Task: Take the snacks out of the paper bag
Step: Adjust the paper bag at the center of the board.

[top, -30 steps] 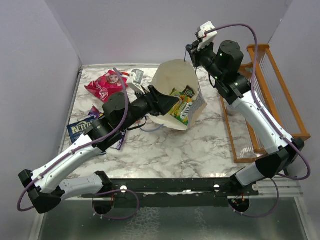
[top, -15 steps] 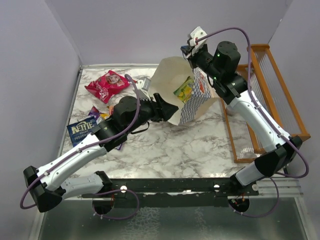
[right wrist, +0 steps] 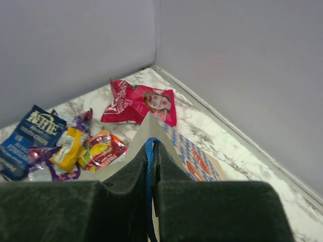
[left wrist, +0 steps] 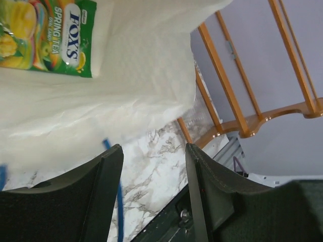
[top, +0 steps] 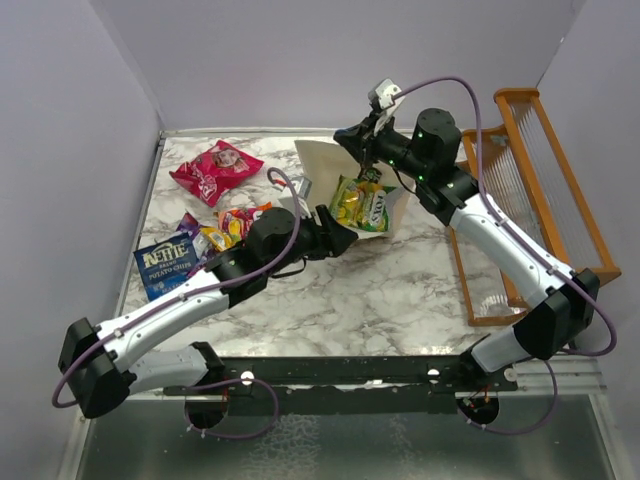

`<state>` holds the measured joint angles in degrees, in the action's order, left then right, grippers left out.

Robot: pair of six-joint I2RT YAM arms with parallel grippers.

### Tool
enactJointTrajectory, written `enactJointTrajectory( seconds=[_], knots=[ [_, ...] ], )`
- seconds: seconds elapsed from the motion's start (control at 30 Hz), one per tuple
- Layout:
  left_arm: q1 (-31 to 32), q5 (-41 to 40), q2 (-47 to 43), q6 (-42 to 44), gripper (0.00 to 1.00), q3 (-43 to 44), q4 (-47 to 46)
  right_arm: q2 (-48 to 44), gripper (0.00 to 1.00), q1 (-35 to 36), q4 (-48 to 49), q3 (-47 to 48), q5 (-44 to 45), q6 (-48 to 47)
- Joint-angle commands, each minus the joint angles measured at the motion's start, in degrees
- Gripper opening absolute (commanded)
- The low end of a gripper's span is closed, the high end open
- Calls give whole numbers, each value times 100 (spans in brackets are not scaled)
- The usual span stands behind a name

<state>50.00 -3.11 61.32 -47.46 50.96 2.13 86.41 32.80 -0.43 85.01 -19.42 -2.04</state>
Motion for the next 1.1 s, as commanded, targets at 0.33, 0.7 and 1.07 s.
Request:
enactJointTrajectory(
  seconds=[0.33, 0.7, 1.07],
  knots=[
    [186, -362, -135, -108, 54, -89, -435, -767, 2, 292, 108, -63, -160, 405],
    [522, -649, 816, 109, 45, 354, -477, -733, 2, 719, 86, -11, 1334, 234],
    [609, 62, 473, 702, 56, 1284, -88, -374, 2, -240, -240, 689, 2181, -1334]
  ],
)
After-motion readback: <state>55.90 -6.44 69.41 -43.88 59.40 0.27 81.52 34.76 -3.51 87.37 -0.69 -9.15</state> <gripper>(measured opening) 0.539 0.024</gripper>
